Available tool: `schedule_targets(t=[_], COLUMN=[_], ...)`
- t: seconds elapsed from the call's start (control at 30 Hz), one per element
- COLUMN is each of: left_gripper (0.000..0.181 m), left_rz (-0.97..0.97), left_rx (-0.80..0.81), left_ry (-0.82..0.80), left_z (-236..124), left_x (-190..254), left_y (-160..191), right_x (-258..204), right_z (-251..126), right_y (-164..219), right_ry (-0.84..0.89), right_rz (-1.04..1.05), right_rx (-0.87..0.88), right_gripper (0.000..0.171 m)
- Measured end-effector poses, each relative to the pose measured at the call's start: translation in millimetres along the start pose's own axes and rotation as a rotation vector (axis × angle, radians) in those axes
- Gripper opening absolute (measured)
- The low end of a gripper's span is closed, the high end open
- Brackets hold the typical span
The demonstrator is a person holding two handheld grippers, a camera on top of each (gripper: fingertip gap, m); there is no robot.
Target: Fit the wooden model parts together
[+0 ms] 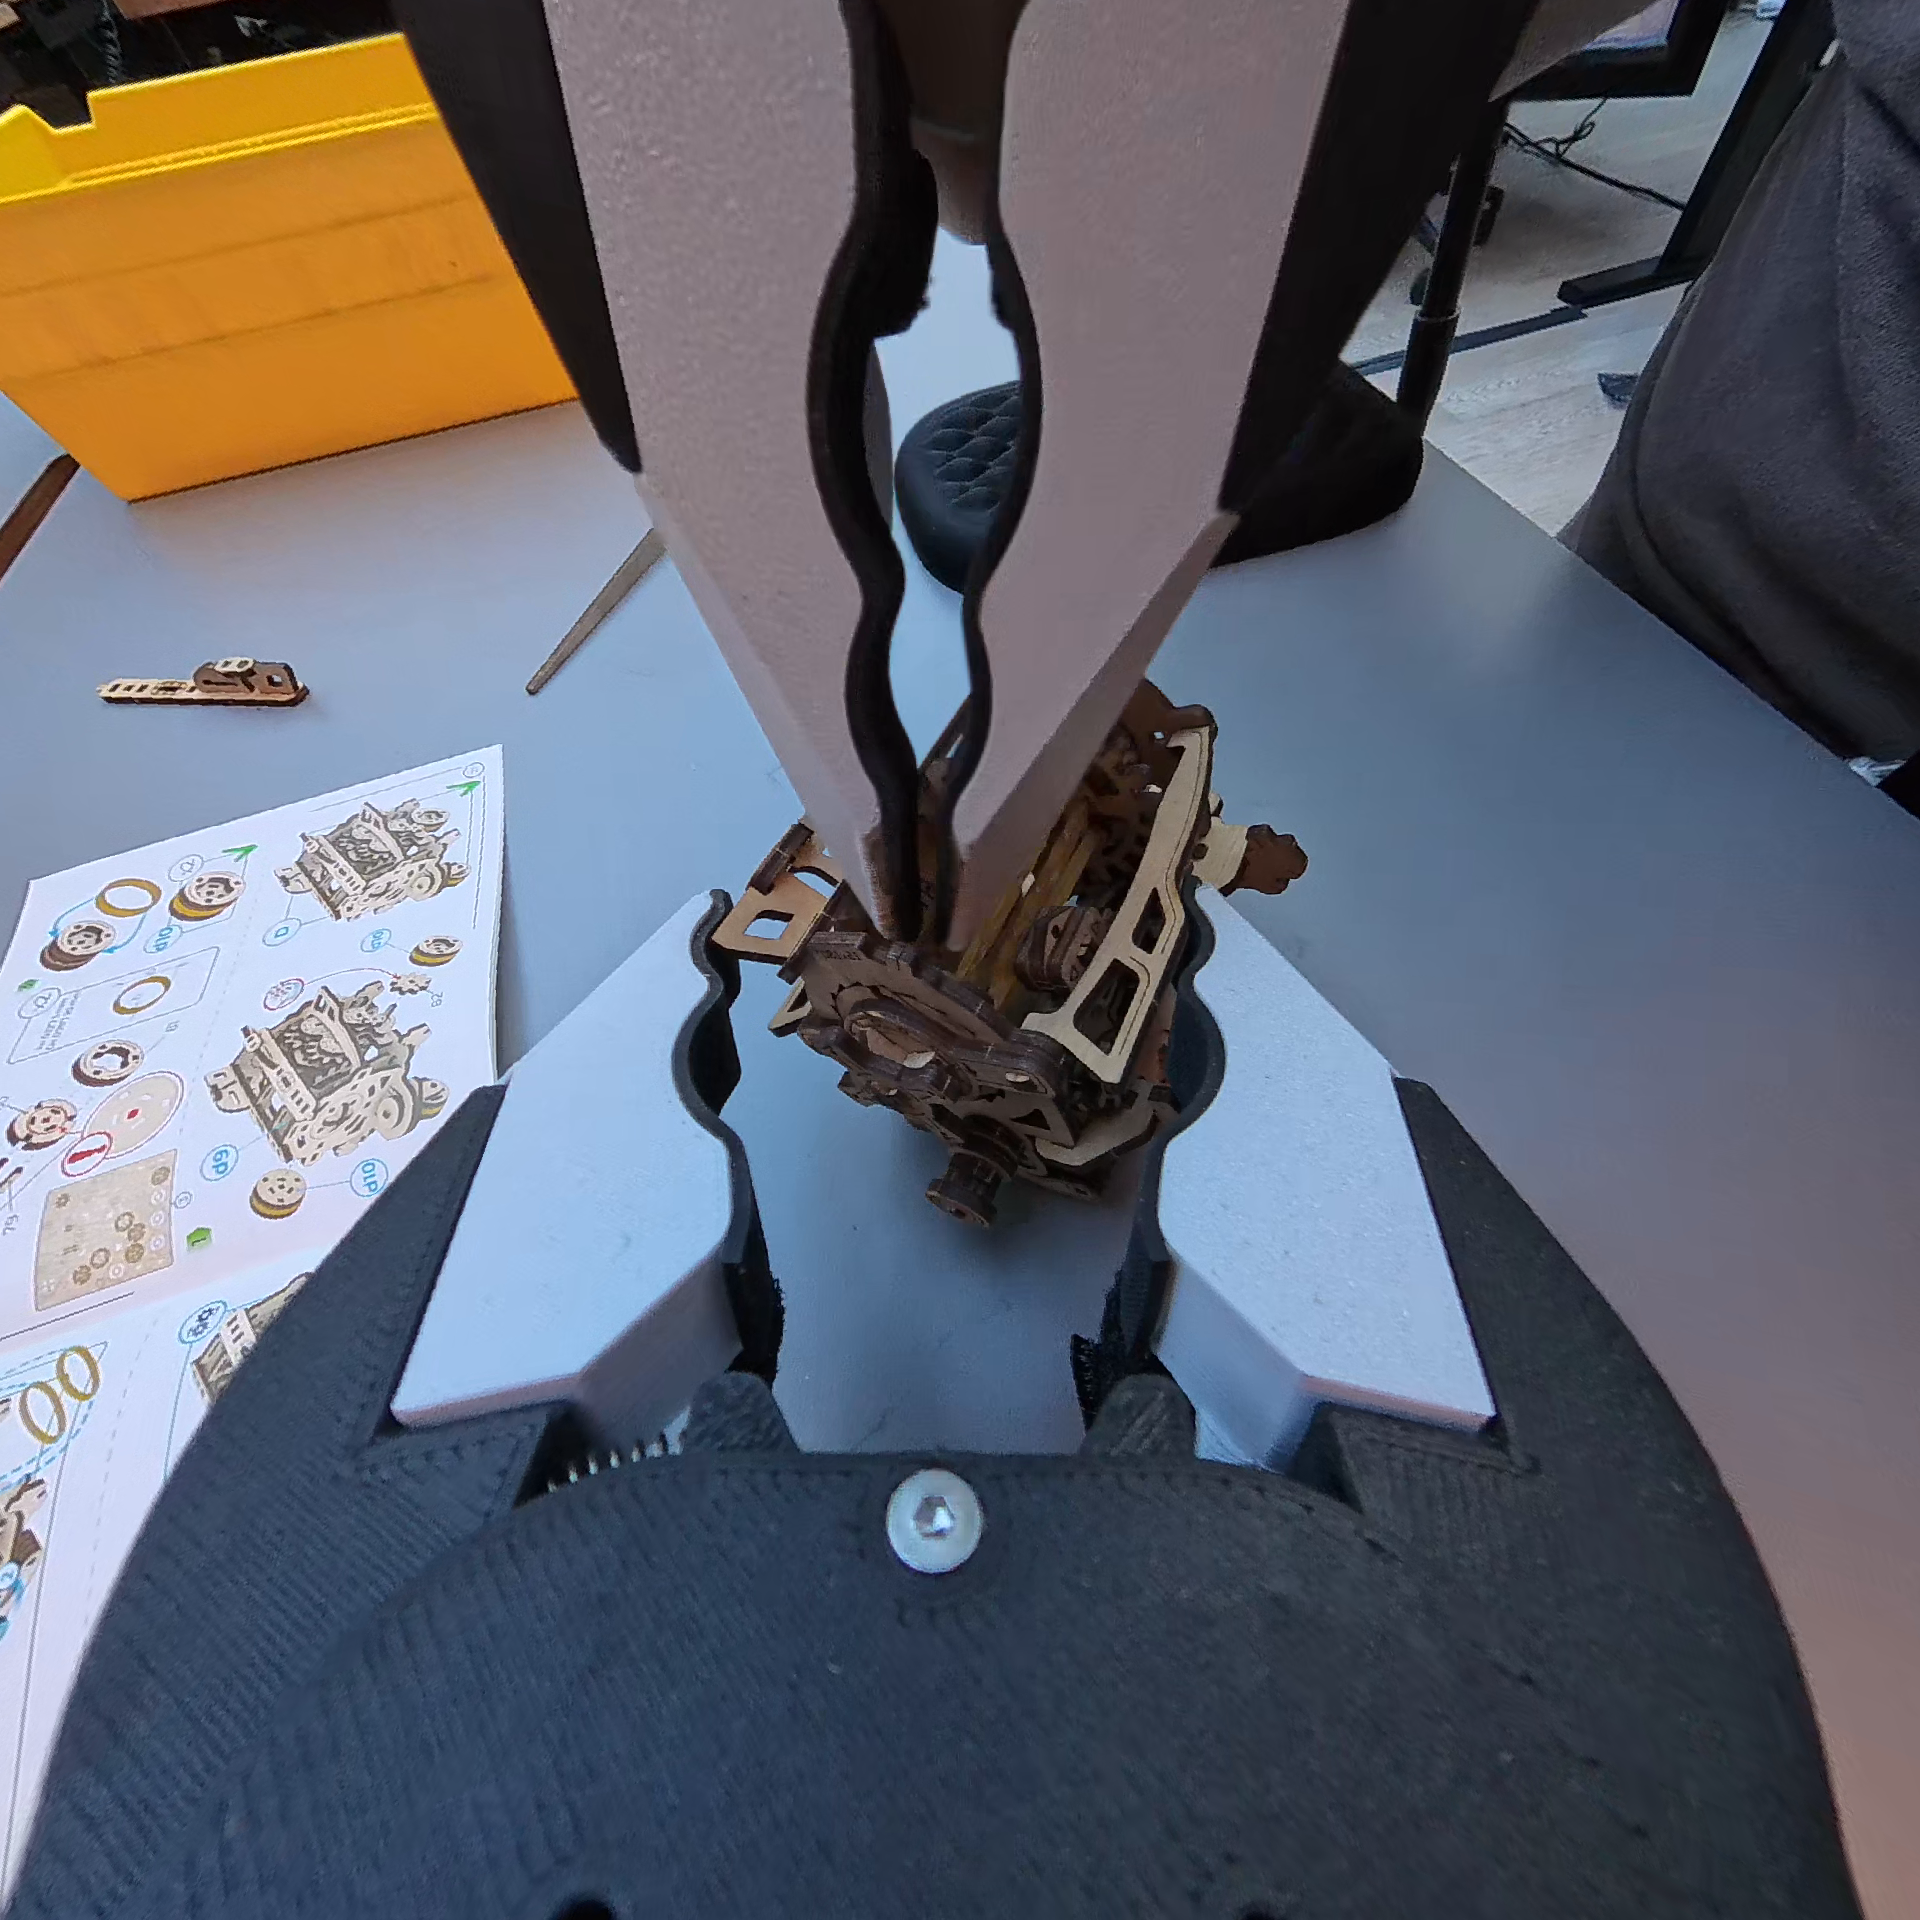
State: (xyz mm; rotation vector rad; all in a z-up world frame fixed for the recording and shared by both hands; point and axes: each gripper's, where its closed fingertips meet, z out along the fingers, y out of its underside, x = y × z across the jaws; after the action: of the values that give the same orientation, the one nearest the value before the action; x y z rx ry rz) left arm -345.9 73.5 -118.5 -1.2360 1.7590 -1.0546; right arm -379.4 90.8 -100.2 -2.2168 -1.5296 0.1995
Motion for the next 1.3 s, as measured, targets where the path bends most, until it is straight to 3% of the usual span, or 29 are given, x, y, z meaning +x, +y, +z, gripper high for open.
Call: schedule_targets(t=[0.17,0.67,1.3], left_gripper=[0.083,0.083,0.083], left_rz=[-0.01,-0.058,-0.027], left_rx=[-0.004,-0.029,-0.023], left_ry=[-0.018,-0.069,-0.094], left_z=[1,3,5], left_x=[-2,-9,-9], left_y=[0,1,0], right_x=[-3,5,6], right_z=[4,11,11], right_y=[5,10,12], right_ry=[-0.033,0.163,0.232], right_rz=[0.096,0.099,0.064], right_rx=[-0.057,-0.234,-0.198], right_gripper=[0.018,0.017,0.016])
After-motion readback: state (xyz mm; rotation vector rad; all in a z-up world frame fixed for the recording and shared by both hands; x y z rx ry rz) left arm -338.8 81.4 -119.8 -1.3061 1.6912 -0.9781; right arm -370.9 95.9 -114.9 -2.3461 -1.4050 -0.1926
